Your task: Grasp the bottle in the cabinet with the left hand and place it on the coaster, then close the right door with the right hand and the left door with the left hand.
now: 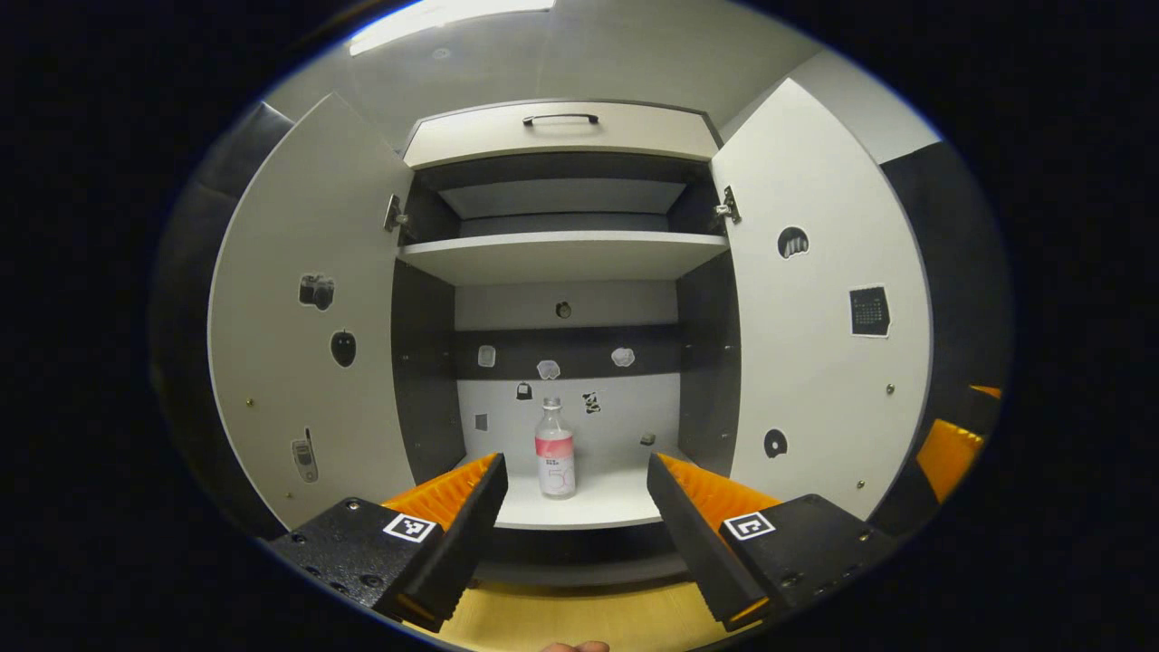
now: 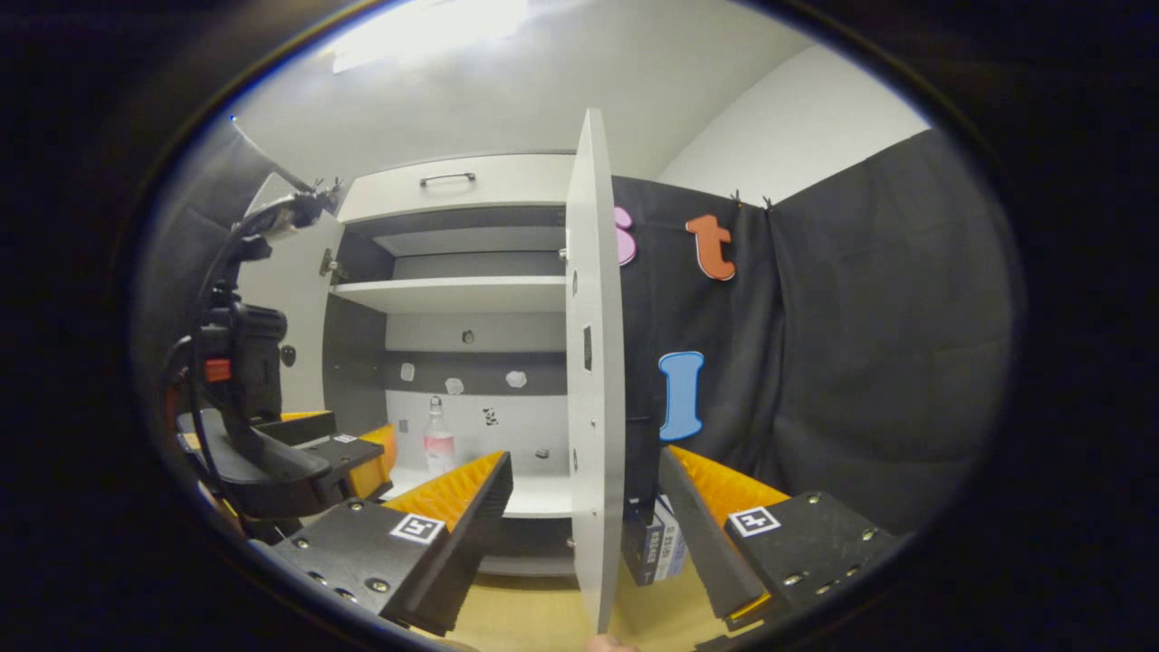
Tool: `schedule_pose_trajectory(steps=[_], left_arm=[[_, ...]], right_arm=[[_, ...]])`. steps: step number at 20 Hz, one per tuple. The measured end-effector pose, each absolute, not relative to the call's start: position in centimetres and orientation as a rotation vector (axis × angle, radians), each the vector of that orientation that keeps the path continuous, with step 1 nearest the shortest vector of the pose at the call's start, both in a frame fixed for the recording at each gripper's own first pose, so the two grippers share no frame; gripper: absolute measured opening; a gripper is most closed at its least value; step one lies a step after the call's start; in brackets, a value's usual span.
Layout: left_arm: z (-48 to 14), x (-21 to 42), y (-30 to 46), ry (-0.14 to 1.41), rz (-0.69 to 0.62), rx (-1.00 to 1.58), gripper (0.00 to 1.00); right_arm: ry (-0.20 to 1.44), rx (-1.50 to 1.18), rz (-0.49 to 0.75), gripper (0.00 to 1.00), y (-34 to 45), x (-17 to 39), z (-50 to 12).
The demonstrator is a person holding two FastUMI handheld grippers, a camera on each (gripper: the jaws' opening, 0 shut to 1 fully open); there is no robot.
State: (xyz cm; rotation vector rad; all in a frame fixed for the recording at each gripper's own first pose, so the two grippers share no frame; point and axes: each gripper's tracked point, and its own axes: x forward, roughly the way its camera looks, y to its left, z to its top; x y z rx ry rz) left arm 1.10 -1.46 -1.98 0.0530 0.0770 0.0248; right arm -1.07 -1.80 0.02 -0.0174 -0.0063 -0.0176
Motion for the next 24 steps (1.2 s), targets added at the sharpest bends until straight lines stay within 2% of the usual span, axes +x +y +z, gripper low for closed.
schedule_pose_trajectory(steps=[6, 11, 24], left_arm=[[-4.3, 4.3, -0.8, 0.119, 0.023, 0.058, 0.99], [-6.1, 10.2, 0.3, 0.126, 0.047, 0.057, 0.99], [-12.8, 27.1, 4.6, 0.237, 0.132, 0.077, 0.99]], right_arm=[[-0.019, -0.022, -0.028, 1.00, -1.2, -0.9, 0.5], [-0.023, -0.035, -0.069, 0.98, -1.3, -1.1, 0.6], [-0.003, -0.072, -0.334, 0.98, -6.7, -1.1, -1.0]])
